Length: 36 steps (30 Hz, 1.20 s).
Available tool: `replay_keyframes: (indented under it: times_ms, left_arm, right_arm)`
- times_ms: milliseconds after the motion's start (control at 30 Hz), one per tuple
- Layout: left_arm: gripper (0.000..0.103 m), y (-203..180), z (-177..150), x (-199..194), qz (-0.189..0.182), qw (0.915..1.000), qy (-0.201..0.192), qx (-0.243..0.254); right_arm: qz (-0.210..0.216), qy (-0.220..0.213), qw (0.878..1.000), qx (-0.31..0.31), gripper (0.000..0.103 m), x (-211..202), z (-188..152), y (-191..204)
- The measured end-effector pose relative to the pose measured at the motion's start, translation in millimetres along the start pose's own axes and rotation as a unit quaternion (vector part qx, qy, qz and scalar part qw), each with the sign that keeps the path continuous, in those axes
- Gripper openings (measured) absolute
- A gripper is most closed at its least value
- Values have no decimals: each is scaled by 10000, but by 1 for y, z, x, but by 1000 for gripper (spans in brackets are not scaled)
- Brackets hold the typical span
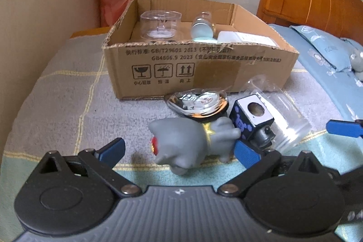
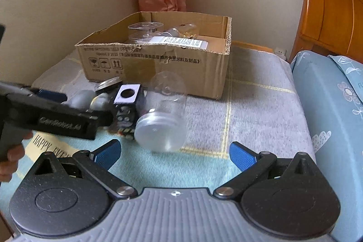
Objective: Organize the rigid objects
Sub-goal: 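Move the left tool to the grey cat figure while the right tool approaches the clear jar, then grasp the grey cat figure with the left tool while the right tool grasps the clear jar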
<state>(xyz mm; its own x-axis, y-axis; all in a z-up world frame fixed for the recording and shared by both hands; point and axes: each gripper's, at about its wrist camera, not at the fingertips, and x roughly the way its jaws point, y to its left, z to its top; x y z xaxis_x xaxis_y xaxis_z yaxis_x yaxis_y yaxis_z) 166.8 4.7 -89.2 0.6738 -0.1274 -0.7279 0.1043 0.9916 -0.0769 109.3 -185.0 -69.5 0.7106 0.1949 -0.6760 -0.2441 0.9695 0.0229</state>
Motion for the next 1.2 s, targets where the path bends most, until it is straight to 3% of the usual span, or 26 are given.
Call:
replay_keyframes:
  times_ms: [500,767,933,1200]
  left_arm:
    - [102,3,0,2,-29,9999,54,-104]
    - [102,3,0,2,-7,9999,48,-104]
    - [102,2,-1,2,5,10000,47,-70]
    - [102,5,0,-4,63,10000,30,58]
  right_arm:
    - [-315,137,9987,384,103,13,0,-34]
    - [188,132,9991,369,103,9,5,-22]
    - [108,117,9994,298,103,20,11,-11]
    - [21,89,9984,549,103,15,4,-37]
